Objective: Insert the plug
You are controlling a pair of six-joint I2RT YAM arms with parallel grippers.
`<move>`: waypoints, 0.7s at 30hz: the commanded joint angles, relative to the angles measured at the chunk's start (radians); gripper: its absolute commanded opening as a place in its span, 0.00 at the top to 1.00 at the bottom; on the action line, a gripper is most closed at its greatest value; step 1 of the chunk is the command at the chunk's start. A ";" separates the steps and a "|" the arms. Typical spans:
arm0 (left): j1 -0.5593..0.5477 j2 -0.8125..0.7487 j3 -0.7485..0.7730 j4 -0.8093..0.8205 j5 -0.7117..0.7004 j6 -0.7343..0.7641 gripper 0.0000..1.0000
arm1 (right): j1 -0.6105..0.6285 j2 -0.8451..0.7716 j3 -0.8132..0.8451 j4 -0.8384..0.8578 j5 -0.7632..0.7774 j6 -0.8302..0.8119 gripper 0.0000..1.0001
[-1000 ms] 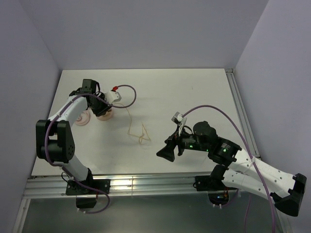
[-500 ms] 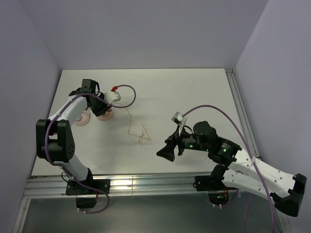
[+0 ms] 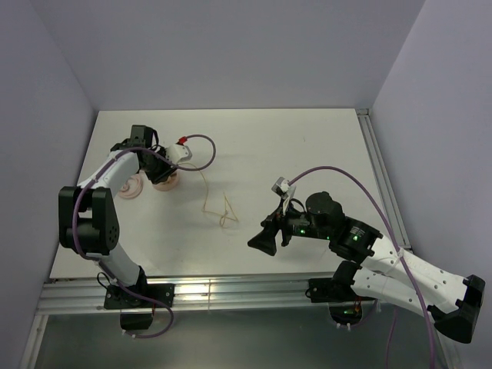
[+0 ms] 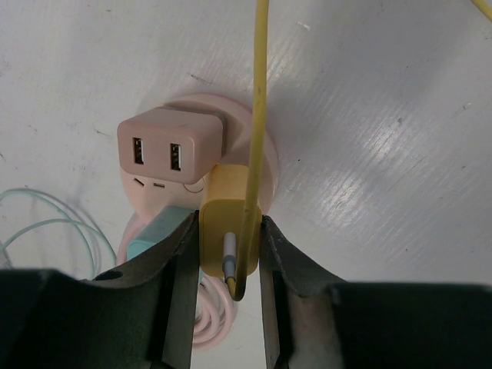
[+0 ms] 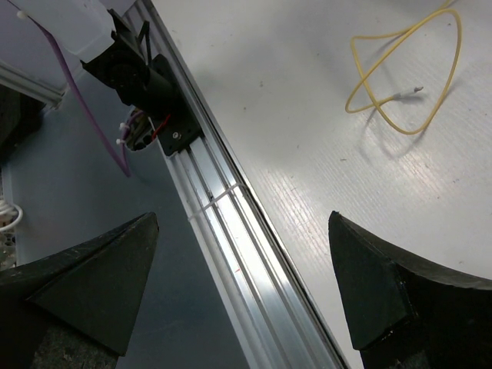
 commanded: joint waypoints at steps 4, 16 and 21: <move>-0.005 0.034 0.013 -0.022 0.030 0.026 1.00 | -0.008 -0.004 0.003 0.040 -0.002 0.000 0.02; 0.042 0.128 0.134 -0.115 0.093 0.055 1.00 | -0.007 0.001 0.009 0.034 -0.009 0.000 0.02; 0.061 0.195 0.193 -0.157 0.128 0.050 1.00 | -0.010 0.007 0.012 0.034 -0.011 -0.002 0.02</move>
